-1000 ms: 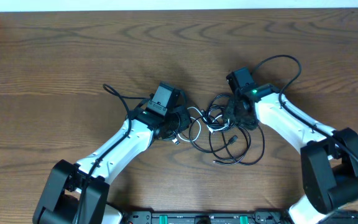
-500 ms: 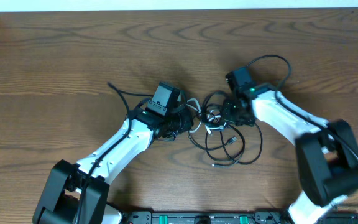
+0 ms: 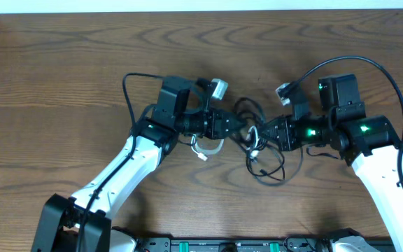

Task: Untangle cables

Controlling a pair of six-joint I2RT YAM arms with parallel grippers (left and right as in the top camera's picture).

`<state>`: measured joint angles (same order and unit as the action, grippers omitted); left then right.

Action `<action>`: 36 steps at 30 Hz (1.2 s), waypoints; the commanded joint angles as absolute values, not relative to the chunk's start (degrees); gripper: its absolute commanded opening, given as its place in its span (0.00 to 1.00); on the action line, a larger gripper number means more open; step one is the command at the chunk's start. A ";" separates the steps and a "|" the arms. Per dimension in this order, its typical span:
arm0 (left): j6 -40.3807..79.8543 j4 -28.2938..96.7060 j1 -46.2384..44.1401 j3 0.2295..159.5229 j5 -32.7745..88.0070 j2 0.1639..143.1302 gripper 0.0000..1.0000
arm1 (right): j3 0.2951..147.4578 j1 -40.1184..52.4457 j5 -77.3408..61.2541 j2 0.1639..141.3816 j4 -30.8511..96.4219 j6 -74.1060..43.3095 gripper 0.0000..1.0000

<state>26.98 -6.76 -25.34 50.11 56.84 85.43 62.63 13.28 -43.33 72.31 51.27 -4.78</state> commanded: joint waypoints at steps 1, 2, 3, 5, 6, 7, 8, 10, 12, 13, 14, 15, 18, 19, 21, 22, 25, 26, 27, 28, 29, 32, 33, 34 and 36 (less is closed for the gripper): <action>37.45 -6.98 -26.96 50.57 56.23 85.19 0.44 | 62.94 13.39 -49.60 71.90 51.13 -1.98 0.01; 41.41 -6.33 -27.46 50.57 54.61 85.19 0.44 | 62.94 13.39 -49.60 71.90 50.72 -1.58 0.01; 44.21 -5.74 -28.05 50.57 53.69 85.19 0.44 | 62.94 13.39 -49.32 71.88 50.19 -1.54 0.01; 47.09 -4.73 -29.12 50.57 53.30 85.19 0.44 | 62.94 13.37 -46.74 71.88 49.50 -1.63 0.01; 47.37 -4.16 -29.45 50.57 53.30 85.19 0.44 | 62.94 13.37 -44.86 71.88 49.47 -1.63 0.01; 47.31 -3.25 -29.65 50.57 53.25 85.19 0.44 | 62.94 13.37 -42.09 71.88 49.56 -1.91 0.01; 47.33 -2.15 -29.67 50.57 53.01 85.19 0.44 | 62.94 13.37 -39.70 71.88 49.71 -2.87 0.01; 47.77 1.76 -29.67 50.57 50.02 85.19 0.44 | 62.94 13.37 -38.48 71.88 49.67 -3.68 0.01; 48.88 7.03 -29.71 50.57 45.45 85.23 0.44 | 62.94 13.37 -38.52 71.85 49.23 -3.81 0.01; 49.39 9.69 -29.93 50.57 43.03 85.23 0.44 | 62.94 13.37 -38.50 71.79 49.04 -3.81 0.01; 49.78 11.88 -30.28 50.57 40.82 85.23 0.44 | 62.94 13.39 -38.52 71.75 48.88 -3.79 0.01; 49.98 13.37 -30.72 50.57 38.98 85.27 0.44 | 62.94 13.39 -38.70 71.59 48.69 -3.79 0.01; 50.96 12.95 -33.04 50.57 36.53 85.52 0.45 | 62.94 13.39 -42.13 71.18 47.07 -3.81 0.01; 51.53 11.92 -33.74 50.57 36.53 85.52 0.47 | 62.94 13.39 -42.87 71.11 46.61 -3.81 0.01; 51.81 9.06 -35.16 50.57 36.53 85.52 0.55 | 62.94 13.39 -43.66 70.81 46.04 -4.32 0.01; 51.81 7.64 -35.73 50.57 36.42 85.52 0.59 | 62.94 13.39 -43.66 70.72 46.04 -4.82 0.01; 53.95 6.35 -36.97 50.57 33.23 85.52 0.64 | 62.94 13.39 -44.38 70.59 46.15 -6.20 0.01; 55.33 6.83 -37.12 50.57 31.40 85.52 0.64 | 62.94 13.39 -44.91 70.52 46.15 -6.17 0.01; 56.75 7.44 -37.17 50.57 29.87 85.52 0.63 | 62.94 13.39 -45.34 70.43 46.15 -6.17 0.01; 58.02 7.92 -37.17 50.57 28.56 85.56 0.63 | 62.94 13.39 -45.39 70.30 46.17 -6.17 0.01; 59.27 8.08 -37.17 50.57 27.64 85.56 0.64 | 62.94 13.39 -45.39 70.02 46.26 -6.17 0.01; 61.25 7.40 -36.40 50.57 27.38 85.56 0.64 | 62.94 13.39 -44.53 69.14 46.37 -6.17 0.01; 61.47 7.40 -35.99 50.57 27.40 85.54 0.63 | 62.94 13.37 -43.35 68.84 46.41 -6.17 0.01; 61.41 7.44 -35.44 50.57 27.42 85.49 0.63 | 62.94 13.37 -41.87 68.55 46.54 -6.17 0.01; 61.45 8.19 -34.22 50.57 27.62 85.49 0.63 | 62.94 13.37 -39.53 68.10 47.24 -6.22 0.01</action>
<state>59.31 7.68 -36.14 50.22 29.87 85.43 62.52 13.30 -40.53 69.93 46.61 -5.50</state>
